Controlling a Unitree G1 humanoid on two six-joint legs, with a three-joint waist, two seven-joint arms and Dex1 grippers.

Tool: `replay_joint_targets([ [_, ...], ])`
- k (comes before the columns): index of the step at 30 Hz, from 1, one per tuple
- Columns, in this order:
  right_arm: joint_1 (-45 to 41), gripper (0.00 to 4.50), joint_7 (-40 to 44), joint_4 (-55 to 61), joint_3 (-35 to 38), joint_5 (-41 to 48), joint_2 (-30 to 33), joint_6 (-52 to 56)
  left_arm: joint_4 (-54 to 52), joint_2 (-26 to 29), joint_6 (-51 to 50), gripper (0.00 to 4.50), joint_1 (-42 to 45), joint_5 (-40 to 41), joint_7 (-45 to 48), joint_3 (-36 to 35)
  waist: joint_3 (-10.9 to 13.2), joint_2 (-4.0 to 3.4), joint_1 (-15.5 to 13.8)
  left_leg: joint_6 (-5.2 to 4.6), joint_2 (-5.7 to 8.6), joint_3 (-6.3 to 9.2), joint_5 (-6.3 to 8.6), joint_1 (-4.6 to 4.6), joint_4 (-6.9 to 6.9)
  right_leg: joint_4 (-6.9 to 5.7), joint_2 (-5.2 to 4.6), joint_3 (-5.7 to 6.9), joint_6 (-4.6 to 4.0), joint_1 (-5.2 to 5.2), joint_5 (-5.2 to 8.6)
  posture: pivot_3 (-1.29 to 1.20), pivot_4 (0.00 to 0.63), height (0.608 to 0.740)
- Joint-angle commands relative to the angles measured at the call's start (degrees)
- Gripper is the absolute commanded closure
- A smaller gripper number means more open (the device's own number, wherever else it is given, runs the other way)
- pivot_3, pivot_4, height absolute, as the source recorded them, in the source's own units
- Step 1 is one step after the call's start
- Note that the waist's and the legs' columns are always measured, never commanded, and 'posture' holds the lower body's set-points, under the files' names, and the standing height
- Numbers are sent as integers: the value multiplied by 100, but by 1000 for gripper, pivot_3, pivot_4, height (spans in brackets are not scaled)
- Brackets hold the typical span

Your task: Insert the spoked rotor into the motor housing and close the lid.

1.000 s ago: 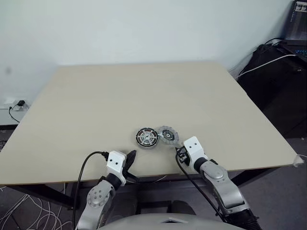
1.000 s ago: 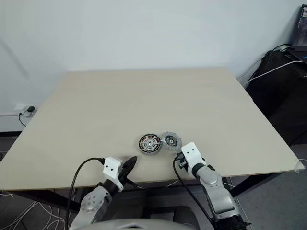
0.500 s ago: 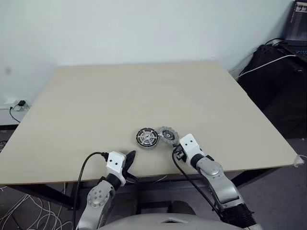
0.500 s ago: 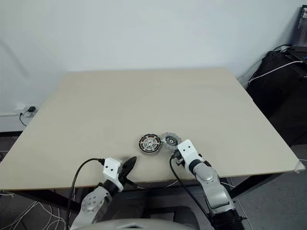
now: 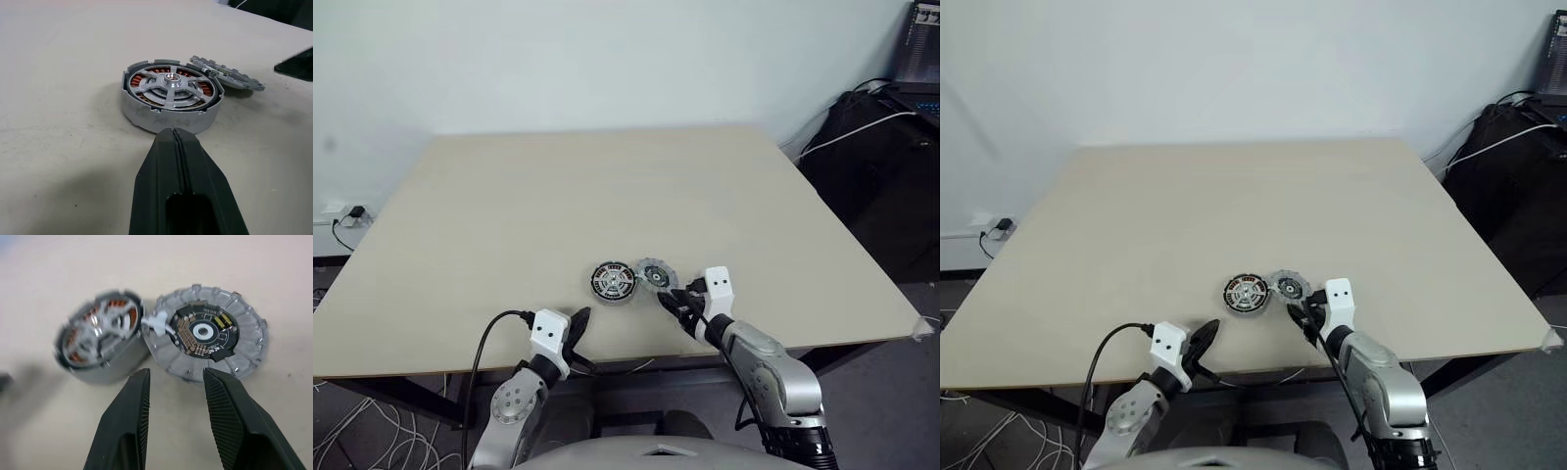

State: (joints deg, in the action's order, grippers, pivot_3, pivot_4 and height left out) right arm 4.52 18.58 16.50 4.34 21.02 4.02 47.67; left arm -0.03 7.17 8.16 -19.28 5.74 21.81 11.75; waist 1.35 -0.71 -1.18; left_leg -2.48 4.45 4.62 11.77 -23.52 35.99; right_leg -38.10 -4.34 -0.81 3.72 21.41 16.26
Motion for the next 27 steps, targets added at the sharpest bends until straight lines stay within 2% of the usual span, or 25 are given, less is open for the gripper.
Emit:
replay_joint_targets([
  [1, -451, 2661, -665, 43, 856, 796, -604, 712, -150, 16, 44, 4500, 71, 40, 53, -5, -2, -4, 10, 0, 0, 0, 0, -1, -1, -5, 0, -3, 0, 4, 0, 0, 0, 740],
  [7, -915, 2661, -1460, -265, 1653, 1508, -1176, 1376, -92, 13, 81, 4500, 67, 32, 72, -12, -10, -15, 7, 0, 2, -1, 0, -4, -2, -4, -2, -2, -31, 7, -16, 0, 0, 740],
  [18, -1371, 2661, -2538, -994, 2581, 3035, -1469, 1752, -161, -5, 63, 4500, 9, 20, 36, -35, -12, -39, 65, -1, 1, -3, -1, -2, -10, -6, 3, -4, -39, 13, -12, 0, 0, 740],
  [27, -1419, 2661, -3048, -1334, 2568, 3802, -1410, 1745, -482, -18, -171, 4500, -14, 8, -41, 23, -13, -45, 87, -4, 2, -4, -2, -4, -10, -4, 2, -3, -41, 11, -12, 0, 0, 740],
])
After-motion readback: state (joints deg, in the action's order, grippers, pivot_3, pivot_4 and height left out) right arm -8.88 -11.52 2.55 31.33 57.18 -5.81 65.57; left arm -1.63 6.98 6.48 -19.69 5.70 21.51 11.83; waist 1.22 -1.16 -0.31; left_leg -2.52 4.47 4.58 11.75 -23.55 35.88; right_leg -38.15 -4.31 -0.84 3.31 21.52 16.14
